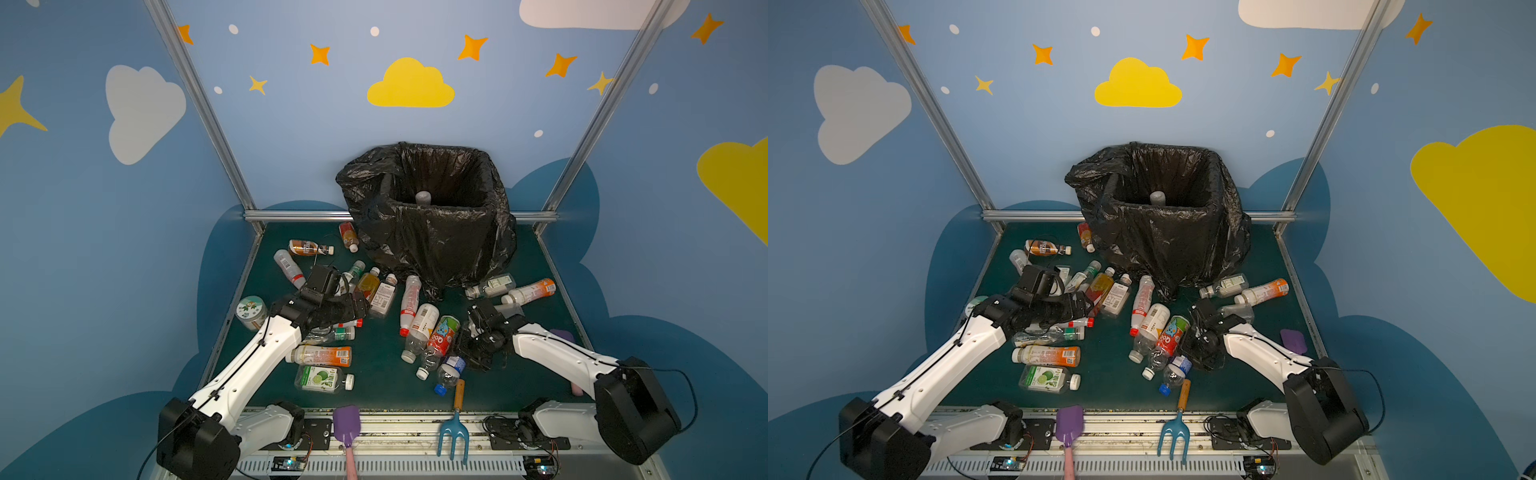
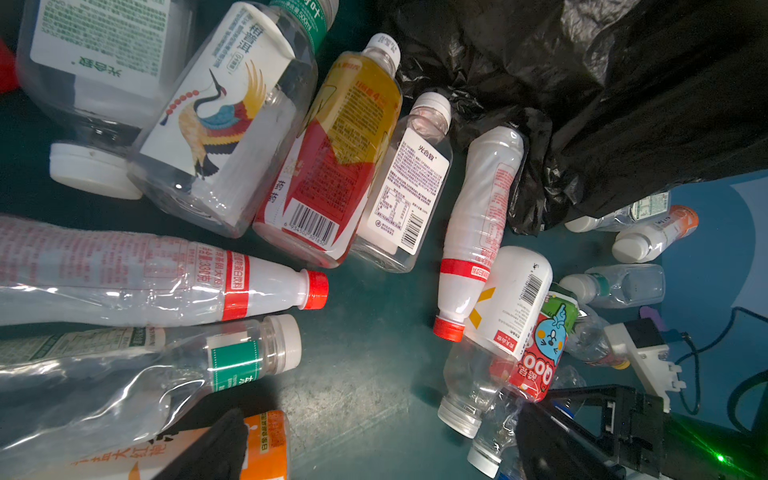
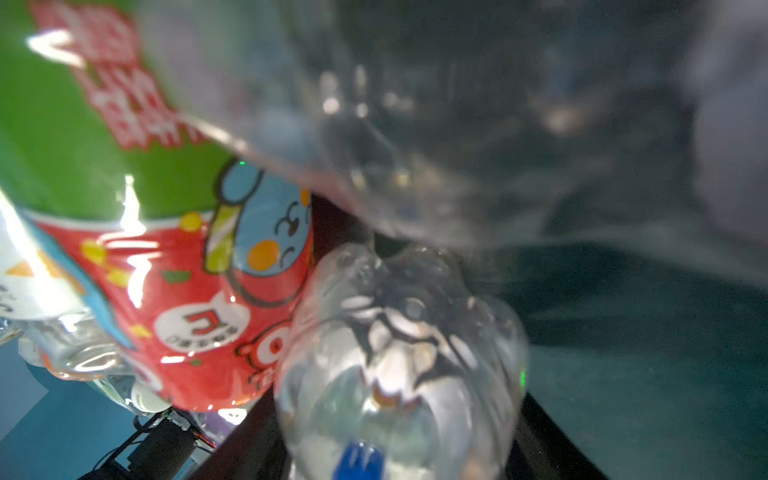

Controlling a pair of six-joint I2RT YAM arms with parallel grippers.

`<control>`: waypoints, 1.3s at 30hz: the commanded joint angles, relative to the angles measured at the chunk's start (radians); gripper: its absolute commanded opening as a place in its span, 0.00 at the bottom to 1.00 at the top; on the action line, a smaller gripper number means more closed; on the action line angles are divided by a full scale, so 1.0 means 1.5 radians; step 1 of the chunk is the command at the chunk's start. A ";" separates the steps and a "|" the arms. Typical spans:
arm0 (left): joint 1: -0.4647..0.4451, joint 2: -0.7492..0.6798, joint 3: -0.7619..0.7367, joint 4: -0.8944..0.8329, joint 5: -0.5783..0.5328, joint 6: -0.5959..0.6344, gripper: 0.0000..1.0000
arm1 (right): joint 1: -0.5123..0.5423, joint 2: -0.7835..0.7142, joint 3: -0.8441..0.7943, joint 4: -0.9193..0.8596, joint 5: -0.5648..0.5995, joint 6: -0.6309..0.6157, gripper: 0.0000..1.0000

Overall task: Throw the plastic bottles in the bin
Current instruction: 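Grasp the clear blue-label bottle with the right gripper, then lift the blue-label bottle with the right gripper over the bin and release it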

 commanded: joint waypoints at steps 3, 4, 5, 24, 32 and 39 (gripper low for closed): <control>0.002 0.003 0.013 0.006 0.005 0.006 1.00 | 0.004 0.003 -0.012 -0.013 0.002 0.014 0.52; 0.002 0.004 0.013 0.006 0.005 0.006 1.00 | 0.003 -0.001 -0.011 -0.014 0.004 0.015 0.50; 0.002 0.005 0.014 0.006 0.005 0.007 1.00 | 0.003 -0.009 -0.009 -0.015 0.005 0.015 0.48; 0.002 0.047 0.079 -0.031 0.000 0.054 1.00 | 0.001 -0.103 0.533 -0.136 0.083 -0.129 0.48; 0.002 0.065 0.121 -0.059 0.004 0.069 1.00 | -0.046 0.336 1.222 -0.082 0.080 -0.316 0.55; 0.001 0.047 0.148 -0.104 0.000 0.067 1.00 | -0.140 0.560 1.531 -0.129 0.080 -0.240 0.91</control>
